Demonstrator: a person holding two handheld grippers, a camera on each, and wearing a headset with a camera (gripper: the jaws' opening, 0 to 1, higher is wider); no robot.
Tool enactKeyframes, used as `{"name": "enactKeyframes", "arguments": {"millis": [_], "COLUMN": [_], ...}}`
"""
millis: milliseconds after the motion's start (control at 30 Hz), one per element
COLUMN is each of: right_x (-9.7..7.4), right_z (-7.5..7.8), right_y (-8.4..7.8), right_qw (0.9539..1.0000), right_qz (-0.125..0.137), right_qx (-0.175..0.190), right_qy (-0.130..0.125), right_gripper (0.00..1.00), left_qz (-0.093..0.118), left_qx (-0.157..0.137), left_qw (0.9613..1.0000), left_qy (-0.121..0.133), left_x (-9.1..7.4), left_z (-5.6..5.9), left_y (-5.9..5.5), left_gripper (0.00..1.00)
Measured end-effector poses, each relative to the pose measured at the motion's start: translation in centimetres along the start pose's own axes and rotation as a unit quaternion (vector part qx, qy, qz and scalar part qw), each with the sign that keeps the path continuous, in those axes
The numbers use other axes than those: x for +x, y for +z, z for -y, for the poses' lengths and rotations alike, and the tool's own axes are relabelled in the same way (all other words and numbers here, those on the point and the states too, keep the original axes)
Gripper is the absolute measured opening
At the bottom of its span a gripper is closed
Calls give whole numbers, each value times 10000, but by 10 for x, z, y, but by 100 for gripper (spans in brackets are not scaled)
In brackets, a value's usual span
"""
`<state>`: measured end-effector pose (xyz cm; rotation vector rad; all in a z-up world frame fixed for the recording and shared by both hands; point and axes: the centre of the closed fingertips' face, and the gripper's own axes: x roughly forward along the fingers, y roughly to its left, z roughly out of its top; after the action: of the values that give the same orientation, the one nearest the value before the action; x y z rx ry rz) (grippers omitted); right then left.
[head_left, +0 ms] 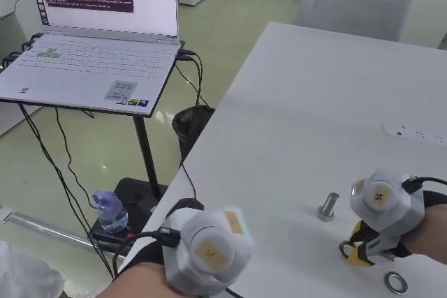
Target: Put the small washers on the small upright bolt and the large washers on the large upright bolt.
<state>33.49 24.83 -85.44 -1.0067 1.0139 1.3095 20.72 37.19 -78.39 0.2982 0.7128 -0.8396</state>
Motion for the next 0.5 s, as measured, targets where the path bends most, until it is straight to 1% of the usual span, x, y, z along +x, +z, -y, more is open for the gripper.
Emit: {"name": "enactKeyframes", "arguments": {"millis": [233,333,500], "right_x": [-23,-35,-49], "right_z": [6,8,14], "right_y": [-1,4,12], "right_qw": [9998,9997,9996], "right_qz": [-1,47,84], "right_qx": [170,202,205], "right_qy": [-39,-86,-171], "right_gripper": [22,22,22], "left_qz": [80,160,191], "left_qx": [22,58,72], "left_qw": [9999,9998,9997], "left_qy": [85,133,160], "left_x": [-2,-3,-2], "left_z": [-4,-6,-6], "left_y": [2,5,4], "left_gripper": [83,86,88]}}
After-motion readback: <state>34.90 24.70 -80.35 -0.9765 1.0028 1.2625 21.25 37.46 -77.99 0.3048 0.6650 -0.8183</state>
